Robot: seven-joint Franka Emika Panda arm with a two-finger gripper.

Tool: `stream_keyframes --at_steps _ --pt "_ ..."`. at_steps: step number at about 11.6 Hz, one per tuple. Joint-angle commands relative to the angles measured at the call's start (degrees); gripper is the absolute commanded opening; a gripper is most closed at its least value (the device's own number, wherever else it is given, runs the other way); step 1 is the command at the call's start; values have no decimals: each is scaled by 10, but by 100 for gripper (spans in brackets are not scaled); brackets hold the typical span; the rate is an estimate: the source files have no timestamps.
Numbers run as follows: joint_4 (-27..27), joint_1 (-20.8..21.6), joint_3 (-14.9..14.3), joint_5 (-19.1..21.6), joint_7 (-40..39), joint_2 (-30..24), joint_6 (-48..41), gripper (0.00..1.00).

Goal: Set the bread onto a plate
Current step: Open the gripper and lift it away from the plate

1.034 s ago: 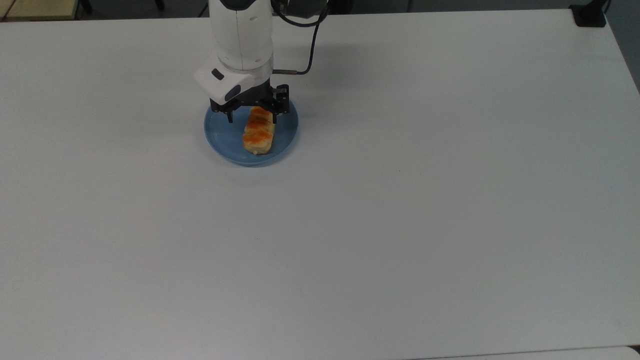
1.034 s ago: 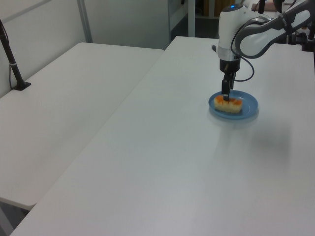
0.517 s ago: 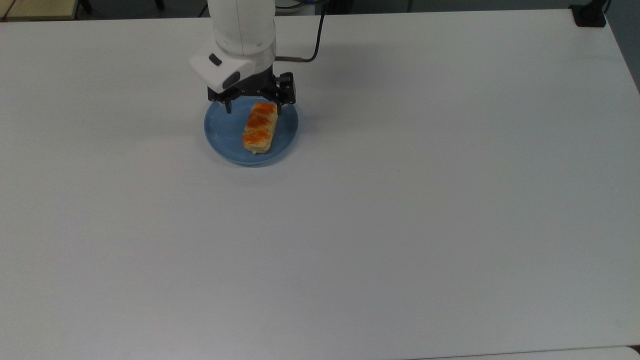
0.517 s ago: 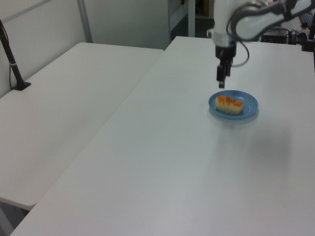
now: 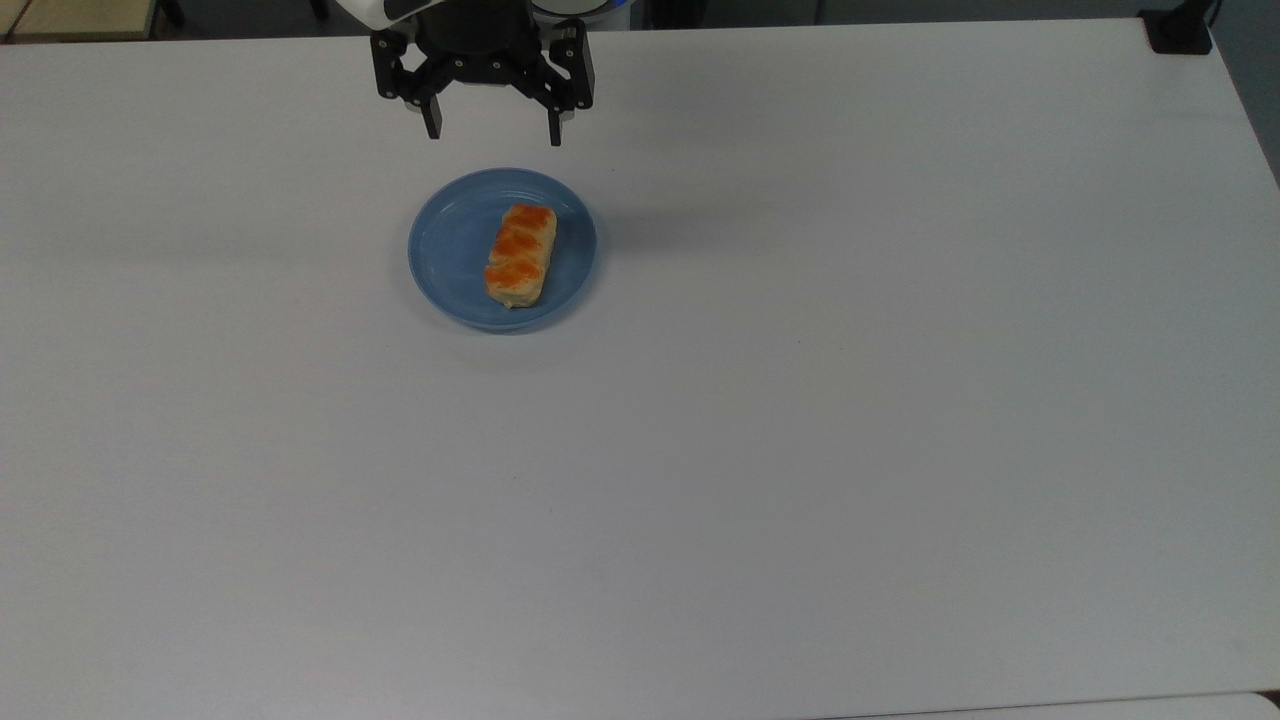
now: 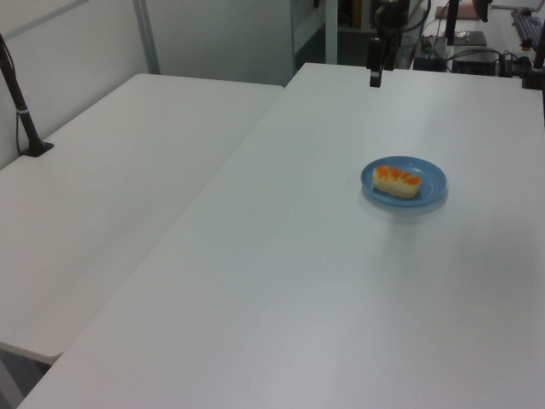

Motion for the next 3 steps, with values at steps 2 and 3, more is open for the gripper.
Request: stream_keyframes --at_steps 2,3 --pt "1 -8 7 8 9 -7 -17 100" --pt "1 -5 6 8 10 -8 -17 100"
